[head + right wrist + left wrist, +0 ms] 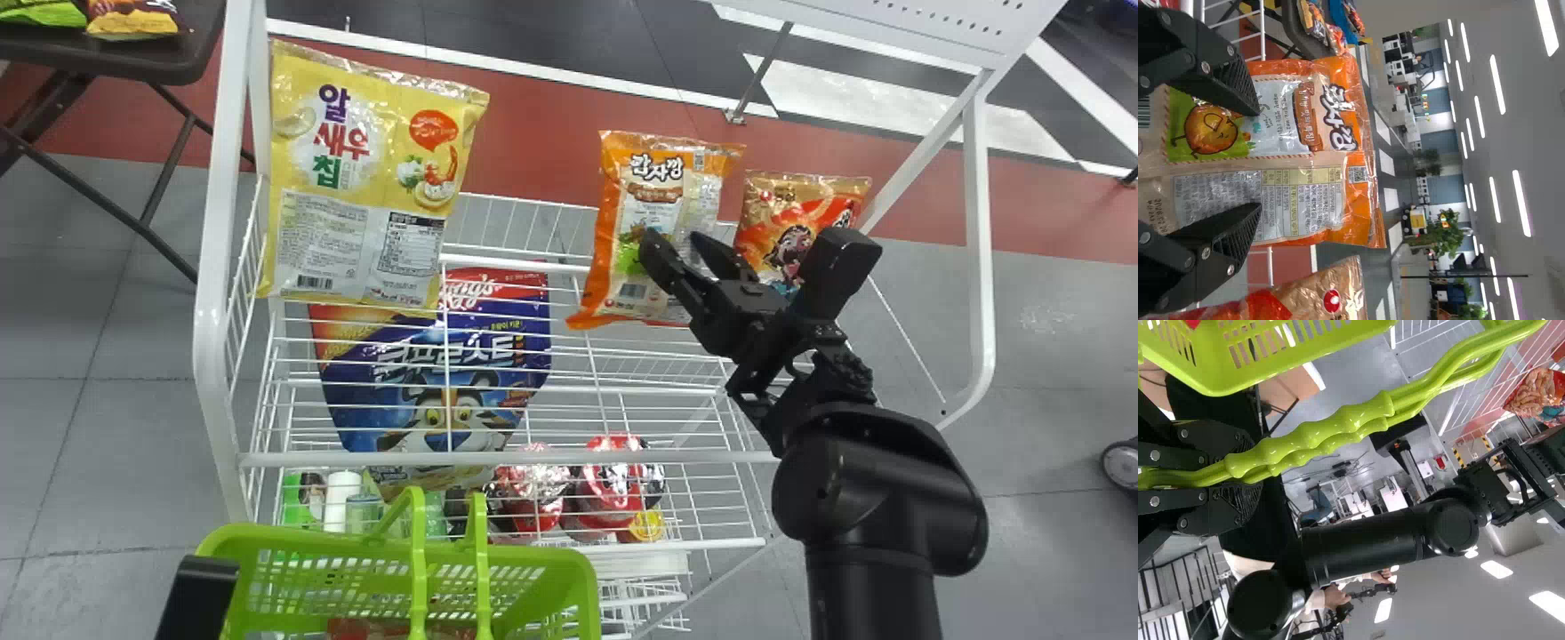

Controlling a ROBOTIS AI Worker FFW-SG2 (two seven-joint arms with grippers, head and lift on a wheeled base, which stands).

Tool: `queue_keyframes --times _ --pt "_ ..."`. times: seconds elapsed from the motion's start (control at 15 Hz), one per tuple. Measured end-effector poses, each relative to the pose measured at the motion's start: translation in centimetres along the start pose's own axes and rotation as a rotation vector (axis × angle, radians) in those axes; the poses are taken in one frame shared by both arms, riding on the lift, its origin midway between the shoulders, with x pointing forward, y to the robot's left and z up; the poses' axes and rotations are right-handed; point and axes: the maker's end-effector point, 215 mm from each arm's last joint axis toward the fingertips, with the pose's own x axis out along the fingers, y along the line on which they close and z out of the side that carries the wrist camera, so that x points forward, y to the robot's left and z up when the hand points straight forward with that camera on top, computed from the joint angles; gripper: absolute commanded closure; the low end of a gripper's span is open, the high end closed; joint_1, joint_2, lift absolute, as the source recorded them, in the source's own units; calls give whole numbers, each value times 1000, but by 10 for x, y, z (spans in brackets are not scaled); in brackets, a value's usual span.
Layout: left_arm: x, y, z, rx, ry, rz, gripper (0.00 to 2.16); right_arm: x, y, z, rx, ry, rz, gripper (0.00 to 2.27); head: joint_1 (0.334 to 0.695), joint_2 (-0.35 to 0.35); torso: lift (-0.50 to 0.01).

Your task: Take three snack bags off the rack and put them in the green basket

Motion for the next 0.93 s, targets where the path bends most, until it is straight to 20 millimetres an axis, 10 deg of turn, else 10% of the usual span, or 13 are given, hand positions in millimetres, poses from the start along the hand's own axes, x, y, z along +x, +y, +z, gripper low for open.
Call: queue_keyframes --times 0.53,0.93 --pt "1 4 -1 -12 9 10 1592 -9 3 -3 32 4 45 2219 695 -350 -23" --pt "1 1 -6 -25 27 7 1592 -75 21 0 121 68 82 2219 695 -350 -23"
